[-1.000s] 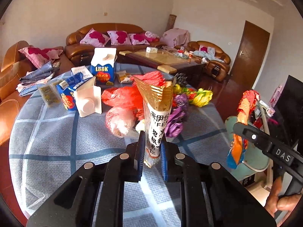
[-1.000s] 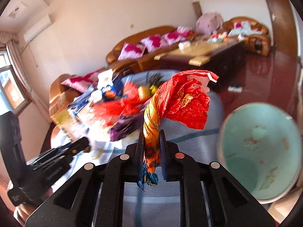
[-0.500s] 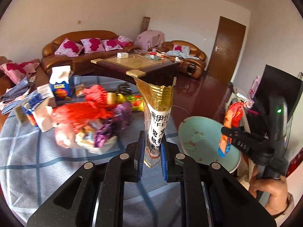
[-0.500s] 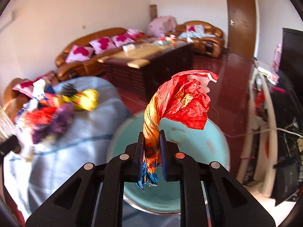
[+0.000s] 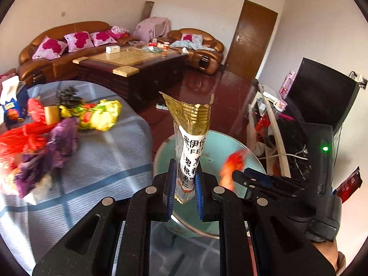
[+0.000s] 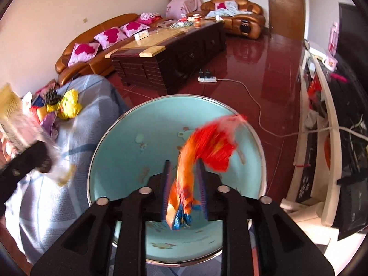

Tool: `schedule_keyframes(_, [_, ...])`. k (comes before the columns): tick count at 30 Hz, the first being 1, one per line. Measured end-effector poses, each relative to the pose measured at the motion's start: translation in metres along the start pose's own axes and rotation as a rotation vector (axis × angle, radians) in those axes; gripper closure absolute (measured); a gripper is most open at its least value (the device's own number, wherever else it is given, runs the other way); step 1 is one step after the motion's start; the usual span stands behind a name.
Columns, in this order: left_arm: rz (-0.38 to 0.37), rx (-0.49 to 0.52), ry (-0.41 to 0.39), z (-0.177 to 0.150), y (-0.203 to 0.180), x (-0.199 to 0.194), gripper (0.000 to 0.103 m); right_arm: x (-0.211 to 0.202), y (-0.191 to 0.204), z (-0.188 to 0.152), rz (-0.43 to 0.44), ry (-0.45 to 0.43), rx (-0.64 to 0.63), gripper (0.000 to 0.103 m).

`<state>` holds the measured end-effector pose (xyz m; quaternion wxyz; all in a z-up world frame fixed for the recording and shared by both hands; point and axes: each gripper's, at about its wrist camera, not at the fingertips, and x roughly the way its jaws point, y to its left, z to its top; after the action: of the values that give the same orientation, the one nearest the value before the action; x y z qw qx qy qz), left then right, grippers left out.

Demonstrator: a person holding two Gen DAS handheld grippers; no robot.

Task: Collect trash
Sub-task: 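Carry both wrappers over the mint-green bucket and open both tools to drop them, then move both open tools back over the trash on the table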

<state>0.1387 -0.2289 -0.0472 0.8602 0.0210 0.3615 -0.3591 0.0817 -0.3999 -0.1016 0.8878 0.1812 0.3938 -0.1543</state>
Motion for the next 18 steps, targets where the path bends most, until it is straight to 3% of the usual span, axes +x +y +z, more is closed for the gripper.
schedule_keyframes(7, [-0.015,0.003,0.054,0.003,-0.016,0.033,0.087,-0.023,-0.027,0.010,-0.027,-0.084,0.139,0.070])
schedule_keyframes(9, [-0.005,0.000,0.070,0.003,-0.019,0.039,0.075,-0.031,-0.036,0.011,-0.044,-0.119,0.192,0.065])
schedule_keyframes(11, [0.018,0.000,0.070,0.001,-0.019,0.040,0.032,-0.042,-0.044,0.011,-0.063,-0.164,0.241,0.063])
schedule_keyframes(18, [0.099,0.011,0.025,0.000,-0.019,0.021,0.022,-0.065,-0.054,0.013,-0.068,-0.254,0.291,0.059])
